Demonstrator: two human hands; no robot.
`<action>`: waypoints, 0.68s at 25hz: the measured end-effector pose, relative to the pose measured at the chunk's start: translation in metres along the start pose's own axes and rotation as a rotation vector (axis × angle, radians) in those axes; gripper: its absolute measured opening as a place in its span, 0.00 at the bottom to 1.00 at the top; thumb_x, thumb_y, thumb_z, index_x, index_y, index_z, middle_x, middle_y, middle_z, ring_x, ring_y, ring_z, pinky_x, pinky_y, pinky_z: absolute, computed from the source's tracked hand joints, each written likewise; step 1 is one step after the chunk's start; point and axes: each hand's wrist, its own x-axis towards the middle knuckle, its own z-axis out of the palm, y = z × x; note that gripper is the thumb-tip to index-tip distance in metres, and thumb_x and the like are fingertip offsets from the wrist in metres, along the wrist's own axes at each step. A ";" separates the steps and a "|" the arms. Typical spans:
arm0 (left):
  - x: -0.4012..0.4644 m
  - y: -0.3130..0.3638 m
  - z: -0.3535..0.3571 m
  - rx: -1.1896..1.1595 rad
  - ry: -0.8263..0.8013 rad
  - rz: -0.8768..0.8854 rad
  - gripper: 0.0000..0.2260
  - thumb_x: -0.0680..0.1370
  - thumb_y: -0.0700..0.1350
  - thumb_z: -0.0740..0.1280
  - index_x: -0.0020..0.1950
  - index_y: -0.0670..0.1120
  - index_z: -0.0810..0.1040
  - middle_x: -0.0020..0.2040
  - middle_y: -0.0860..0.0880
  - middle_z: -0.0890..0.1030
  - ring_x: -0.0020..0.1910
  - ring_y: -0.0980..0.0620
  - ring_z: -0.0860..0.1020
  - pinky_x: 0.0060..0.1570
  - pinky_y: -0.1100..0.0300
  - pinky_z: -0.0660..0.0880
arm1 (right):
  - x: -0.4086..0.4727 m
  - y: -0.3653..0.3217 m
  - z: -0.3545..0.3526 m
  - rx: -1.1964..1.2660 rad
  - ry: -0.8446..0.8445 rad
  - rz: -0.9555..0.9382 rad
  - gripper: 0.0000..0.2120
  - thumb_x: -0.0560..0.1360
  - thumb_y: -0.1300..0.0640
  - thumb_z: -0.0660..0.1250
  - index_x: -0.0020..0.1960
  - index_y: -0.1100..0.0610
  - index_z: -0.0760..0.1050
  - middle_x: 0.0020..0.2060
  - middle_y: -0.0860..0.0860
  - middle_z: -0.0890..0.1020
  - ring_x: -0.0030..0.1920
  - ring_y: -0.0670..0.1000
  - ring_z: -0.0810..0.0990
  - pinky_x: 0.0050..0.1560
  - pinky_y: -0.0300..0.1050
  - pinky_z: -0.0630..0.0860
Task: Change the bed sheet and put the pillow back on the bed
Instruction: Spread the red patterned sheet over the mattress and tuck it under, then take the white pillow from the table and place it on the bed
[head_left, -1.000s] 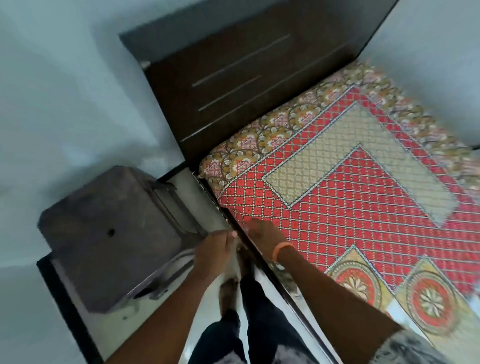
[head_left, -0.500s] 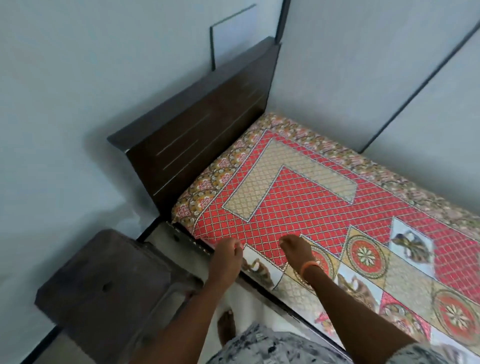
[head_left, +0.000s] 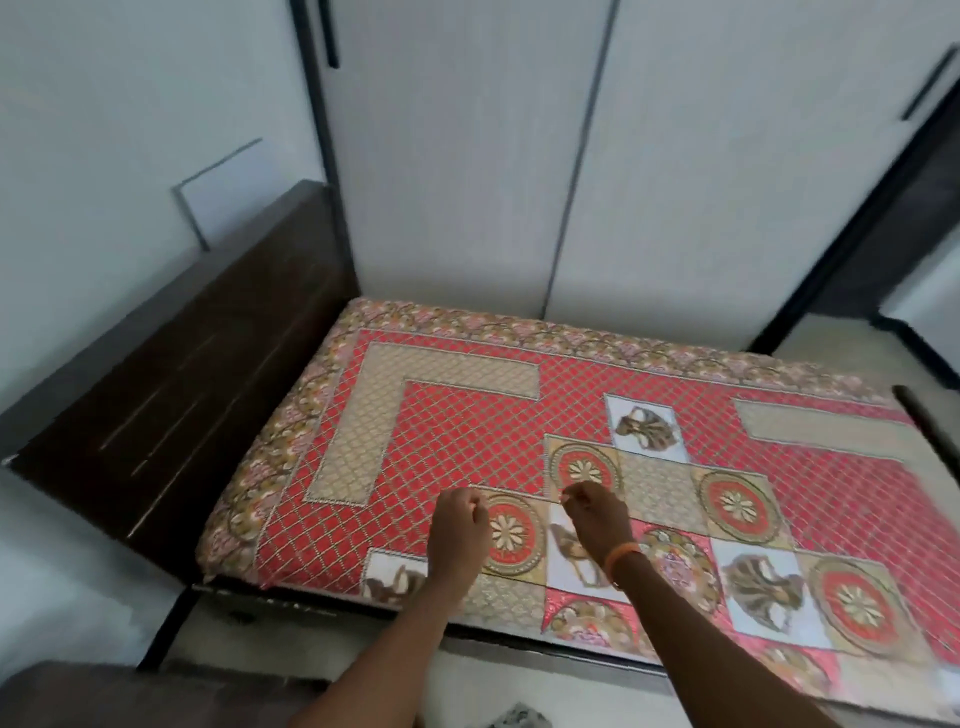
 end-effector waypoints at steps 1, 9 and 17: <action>-0.009 0.021 0.021 -0.017 -0.029 0.029 0.07 0.81 0.44 0.61 0.51 0.45 0.78 0.51 0.50 0.74 0.46 0.52 0.76 0.46 0.55 0.75 | -0.006 0.023 -0.027 0.042 0.065 0.058 0.06 0.76 0.59 0.68 0.51 0.60 0.81 0.45 0.55 0.83 0.48 0.55 0.81 0.49 0.42 0.73; -0.131 0.164 0.197 -0.063 -0.276 0.241 0.06 0.79 0.41 0.64 0.49 0.42 0.81 0.51 0.45 0.79 0.48 0.49 0.77 0.44 0.60 0.69 | -0.096 0.203 -0.225 0.313 0.470 0.402 0.05 0.75 0.60 0.68 0.48 0.59 0.82 0.42 0.58 0.85 0.47 0.59 0.81 0.51 0.48 0.76; -0.252 0.307 0.369 -0.087 -0.635 0.423 0.05 0.79 0.41 0.64 0.49 0.44 0.80 0.50 0.47 0.79 0.49 0.49 0.78 0.46 0.59 0.74 | -0.181 0.344 -0.386 0.494 0.794 0.609 0.11 0.68 0.53 0.66 0.43 0.58 0.81 0.36 0.53 0.83 0.41 0.56 0.80 0.41 0.44 0.74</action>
